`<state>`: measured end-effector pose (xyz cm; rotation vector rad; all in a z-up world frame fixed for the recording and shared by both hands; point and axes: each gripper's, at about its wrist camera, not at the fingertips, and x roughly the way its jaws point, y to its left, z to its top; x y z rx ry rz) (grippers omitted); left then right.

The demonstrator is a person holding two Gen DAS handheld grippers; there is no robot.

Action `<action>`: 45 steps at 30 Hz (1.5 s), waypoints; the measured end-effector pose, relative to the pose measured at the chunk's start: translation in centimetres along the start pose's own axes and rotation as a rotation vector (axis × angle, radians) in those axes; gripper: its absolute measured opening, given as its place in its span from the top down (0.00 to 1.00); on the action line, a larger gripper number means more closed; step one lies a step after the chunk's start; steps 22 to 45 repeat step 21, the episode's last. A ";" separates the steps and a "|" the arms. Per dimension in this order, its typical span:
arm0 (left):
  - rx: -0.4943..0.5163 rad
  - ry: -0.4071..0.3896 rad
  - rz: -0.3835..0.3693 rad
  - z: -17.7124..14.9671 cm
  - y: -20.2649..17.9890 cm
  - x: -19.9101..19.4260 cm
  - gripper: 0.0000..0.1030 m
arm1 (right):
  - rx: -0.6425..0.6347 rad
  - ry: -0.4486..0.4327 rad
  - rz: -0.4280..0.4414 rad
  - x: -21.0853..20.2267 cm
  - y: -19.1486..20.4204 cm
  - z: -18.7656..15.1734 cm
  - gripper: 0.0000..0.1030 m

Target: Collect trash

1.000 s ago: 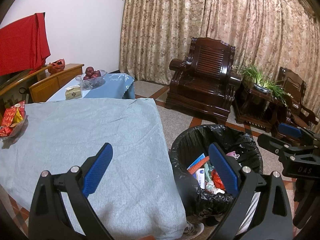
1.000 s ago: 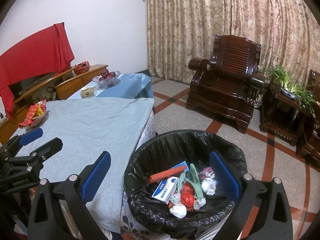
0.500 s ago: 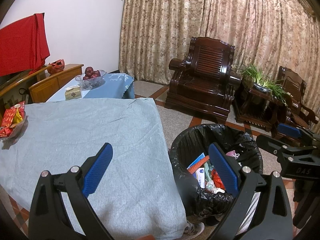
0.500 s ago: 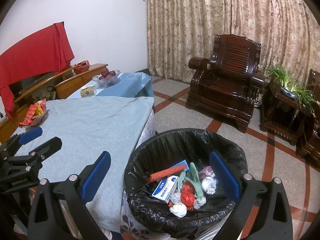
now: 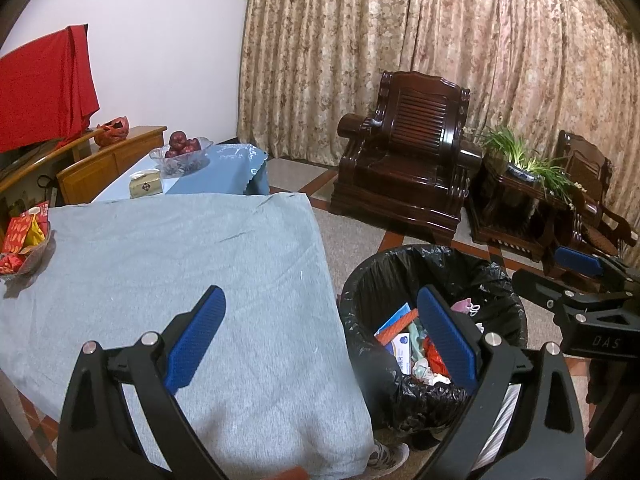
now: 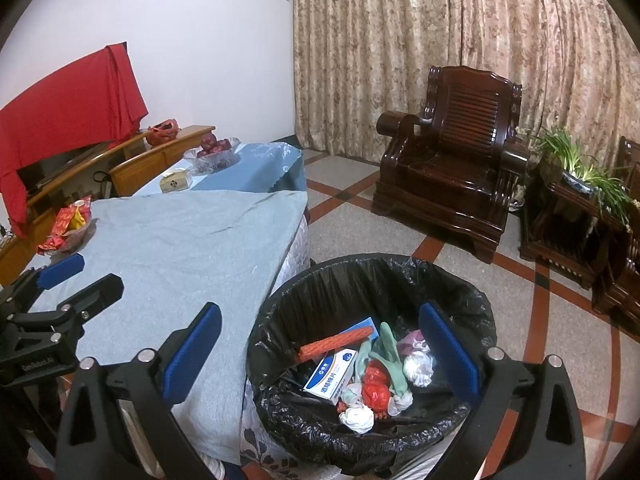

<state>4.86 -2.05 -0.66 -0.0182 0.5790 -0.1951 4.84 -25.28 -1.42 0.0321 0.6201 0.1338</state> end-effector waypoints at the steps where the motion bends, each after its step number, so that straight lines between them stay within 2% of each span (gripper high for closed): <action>1: 0.000 0.001 -0.001 0.0 0.0 0.0 0.09 | 0.000 0.000 0.000 0.0 0.0 0.0 0.06; 45: -0.002 0.009 0.002 -1.0 -0.2 0.7 0.09 | -0.001 0.006 -0.001 0.4 -0.3 -0.9 0.06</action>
